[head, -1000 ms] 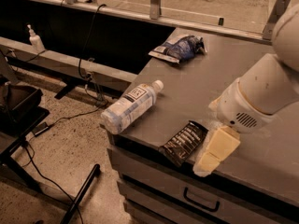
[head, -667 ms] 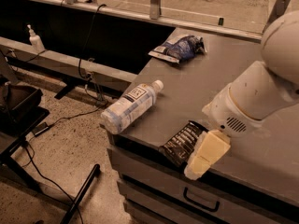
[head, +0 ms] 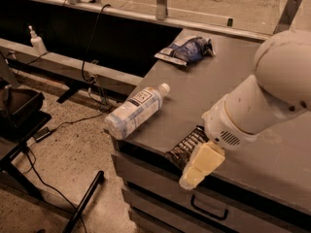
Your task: Move rxbar chocolate near blue chip bag
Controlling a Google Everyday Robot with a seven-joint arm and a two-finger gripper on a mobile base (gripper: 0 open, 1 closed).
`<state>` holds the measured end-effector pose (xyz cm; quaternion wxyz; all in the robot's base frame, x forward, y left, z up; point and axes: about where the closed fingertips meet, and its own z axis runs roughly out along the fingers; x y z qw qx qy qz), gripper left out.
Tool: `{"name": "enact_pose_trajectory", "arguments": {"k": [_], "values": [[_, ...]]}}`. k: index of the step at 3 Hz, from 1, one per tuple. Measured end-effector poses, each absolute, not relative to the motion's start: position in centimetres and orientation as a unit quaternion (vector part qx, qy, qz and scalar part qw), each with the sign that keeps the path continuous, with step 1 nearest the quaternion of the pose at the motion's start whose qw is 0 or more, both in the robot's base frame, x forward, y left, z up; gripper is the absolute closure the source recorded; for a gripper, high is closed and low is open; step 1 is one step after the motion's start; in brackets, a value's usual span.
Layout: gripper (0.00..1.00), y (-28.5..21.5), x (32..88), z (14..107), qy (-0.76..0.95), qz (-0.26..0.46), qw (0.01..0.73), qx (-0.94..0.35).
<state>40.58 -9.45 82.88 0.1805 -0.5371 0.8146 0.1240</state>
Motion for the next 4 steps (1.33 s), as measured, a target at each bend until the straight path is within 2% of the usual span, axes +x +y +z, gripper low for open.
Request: {"name": "enact_pose_trajectory", "arguments": {"k": [1, 3, 4], "values": [[0.16, -9.05, 41.04, 82.07, 0.818, 0.112, 0.187, -0.532], [0.63, -8.63, 41.67, 81.43, 0.821, 0.107, 0.190, -0.527], [0.94, -8.64, 41.69, 81.89, 0.822, 0.106, 0.190, -0.527]]}}
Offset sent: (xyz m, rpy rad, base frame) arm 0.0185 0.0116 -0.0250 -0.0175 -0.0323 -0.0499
